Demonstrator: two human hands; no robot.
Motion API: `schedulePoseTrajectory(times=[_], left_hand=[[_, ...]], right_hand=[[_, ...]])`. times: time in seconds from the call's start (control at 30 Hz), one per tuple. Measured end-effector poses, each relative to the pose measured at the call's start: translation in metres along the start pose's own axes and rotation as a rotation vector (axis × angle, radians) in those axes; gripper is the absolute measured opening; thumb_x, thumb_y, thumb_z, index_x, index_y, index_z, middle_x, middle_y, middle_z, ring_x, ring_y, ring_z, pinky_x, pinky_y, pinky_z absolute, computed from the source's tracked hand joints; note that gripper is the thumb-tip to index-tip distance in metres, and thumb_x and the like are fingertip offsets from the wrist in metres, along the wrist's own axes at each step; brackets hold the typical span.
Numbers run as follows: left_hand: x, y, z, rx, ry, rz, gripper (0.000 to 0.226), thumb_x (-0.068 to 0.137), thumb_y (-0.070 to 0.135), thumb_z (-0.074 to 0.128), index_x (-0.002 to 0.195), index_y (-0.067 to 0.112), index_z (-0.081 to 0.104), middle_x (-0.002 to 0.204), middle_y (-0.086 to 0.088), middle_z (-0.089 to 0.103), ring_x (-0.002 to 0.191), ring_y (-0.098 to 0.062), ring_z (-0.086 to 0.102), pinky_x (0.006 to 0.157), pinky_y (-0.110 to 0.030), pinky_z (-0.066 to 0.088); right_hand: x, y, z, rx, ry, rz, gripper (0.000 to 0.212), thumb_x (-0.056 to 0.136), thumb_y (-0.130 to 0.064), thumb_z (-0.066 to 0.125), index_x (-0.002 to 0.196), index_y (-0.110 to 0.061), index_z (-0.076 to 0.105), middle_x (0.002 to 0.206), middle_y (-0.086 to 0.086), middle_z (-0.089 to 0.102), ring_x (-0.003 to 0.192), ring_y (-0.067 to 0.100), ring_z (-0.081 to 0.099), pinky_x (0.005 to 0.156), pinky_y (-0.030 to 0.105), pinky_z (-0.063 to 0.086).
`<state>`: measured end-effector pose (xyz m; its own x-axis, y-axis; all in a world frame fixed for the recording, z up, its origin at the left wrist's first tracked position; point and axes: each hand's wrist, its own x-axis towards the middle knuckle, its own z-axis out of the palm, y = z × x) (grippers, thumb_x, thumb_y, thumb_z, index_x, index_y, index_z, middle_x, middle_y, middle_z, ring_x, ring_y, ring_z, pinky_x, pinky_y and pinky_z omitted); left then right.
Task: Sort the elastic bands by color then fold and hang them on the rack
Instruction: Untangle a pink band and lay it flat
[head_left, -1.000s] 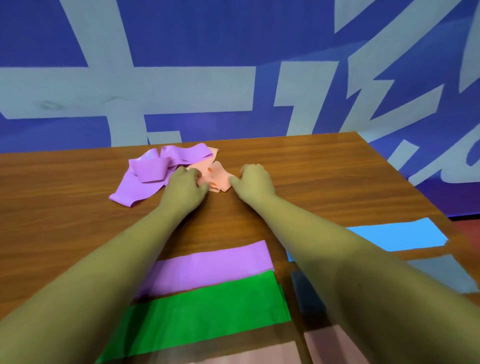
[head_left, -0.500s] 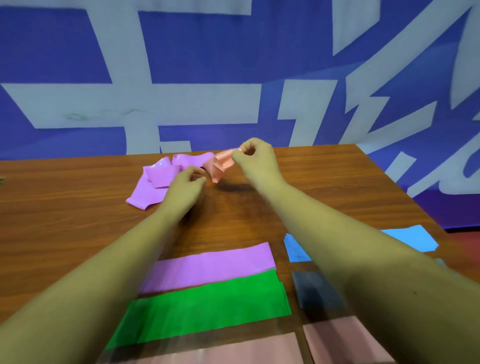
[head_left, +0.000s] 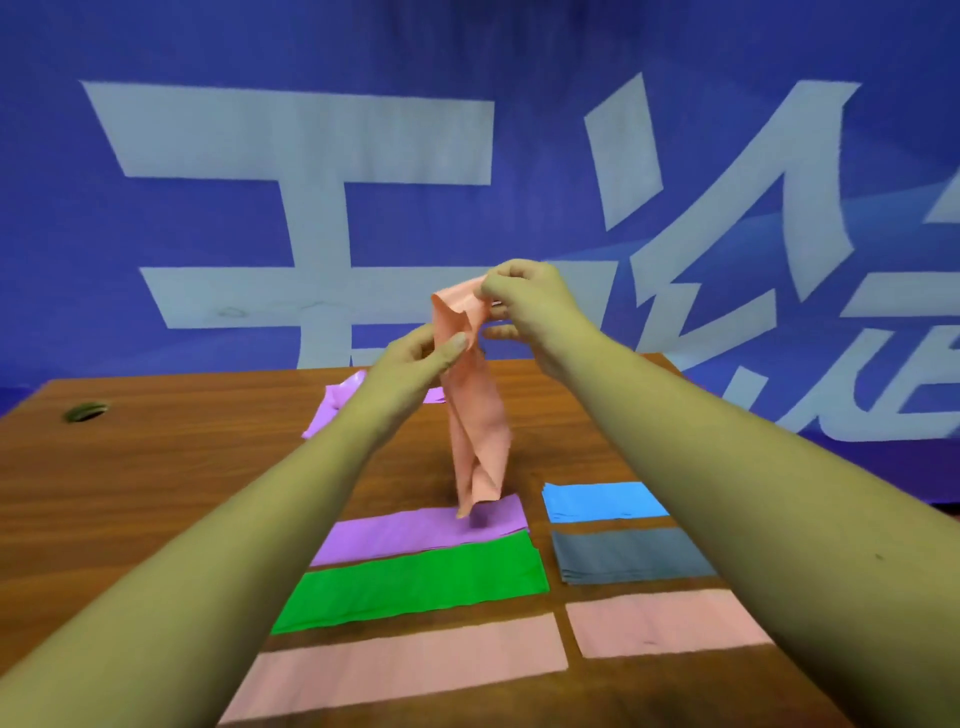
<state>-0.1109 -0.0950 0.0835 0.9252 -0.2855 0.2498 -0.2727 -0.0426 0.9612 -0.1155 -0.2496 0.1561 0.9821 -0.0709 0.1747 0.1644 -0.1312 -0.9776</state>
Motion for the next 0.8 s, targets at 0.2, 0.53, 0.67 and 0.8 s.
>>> schedulePoseTrajectory(times=[0.2, 0.53, 0.67, 0.8], left_hand=[[-0.016, 0.010, -0.004, 0.090, 0.074, -0.029, 0.034, 0.077, 0.043, 0.068, 0.097, 0.015, 0.070, 0.097, -0.019, 0.070, 0.096, -0.041, 0.067, 0.091, -0.064, 0.050], [-0.051, 0.048, 0.020, 0.227, 0.273, 0.163, 0.016, 0.096, 0.027, 0.057, 0.090, 0.012, 0.062, 0.082, 0.006, 0.060, 0.076, -0.013, 0.055, 0.067, -0.019, 0.045], [-0.061, 0.072, 0.031, 0.172, 0.168, 0.158, 0.026, 0.097, 0.038, 0.054, 0.098, 0.019, 0.072, 0.093, 0.006, 0.072, 0.087, -0.006, 0.065, 0.082, -0.027, 0.050], [-0.063, 0.089, 0.028, 0.076, 0.223, 0.171, 0.018, 0.096, 0.024, 0.059, 0.102, 0.012, 0.072, 0.092, 0.002, 0.073, 0.085, -0.006, 0.067, 0.079, -0.028, 0.051]], right_hand=[[-0.027, -0.029, -0.018, 0.032, 0.072, -0.017, 0.013, 0.080, -0.004, 0.054, 0.073, -0.013, 0.056, 0.071, 0.005, 0.058, 0.068, 0.020, 0.056, 0.061, 0.027, 0.048], [-0.065, -0.052, -0.028, -0.032, 0.066, 0.011, 0.003, 0.084, -0.008, 0.069, 0.084, -0.008, 0.065, 0.061, 0.002, 0.055, 0.040, 0.004, 0.049, 0.062, 0.028, 0.054], [-0.074, -0.062, -0.025, -0.020, 0.069, 0.026, 0.007, 0.084, -0.009, 0.071, 0.088, -0.007, 0.066, 0.064, 0.002, 0.058, 0.041, 0.003, 0.052, 0.050, 0.020, 0.050], [-0.084, -0.065, -0.026, -0.022, 0.038, 0.032, 0.006, 0.085, -0.009, 0.071, 0.089, -0.006, 0.067, 0.071, 0.004, 0.063, 0.053, 0.007, 0.058, 0.048, 0.019, 0.050]])
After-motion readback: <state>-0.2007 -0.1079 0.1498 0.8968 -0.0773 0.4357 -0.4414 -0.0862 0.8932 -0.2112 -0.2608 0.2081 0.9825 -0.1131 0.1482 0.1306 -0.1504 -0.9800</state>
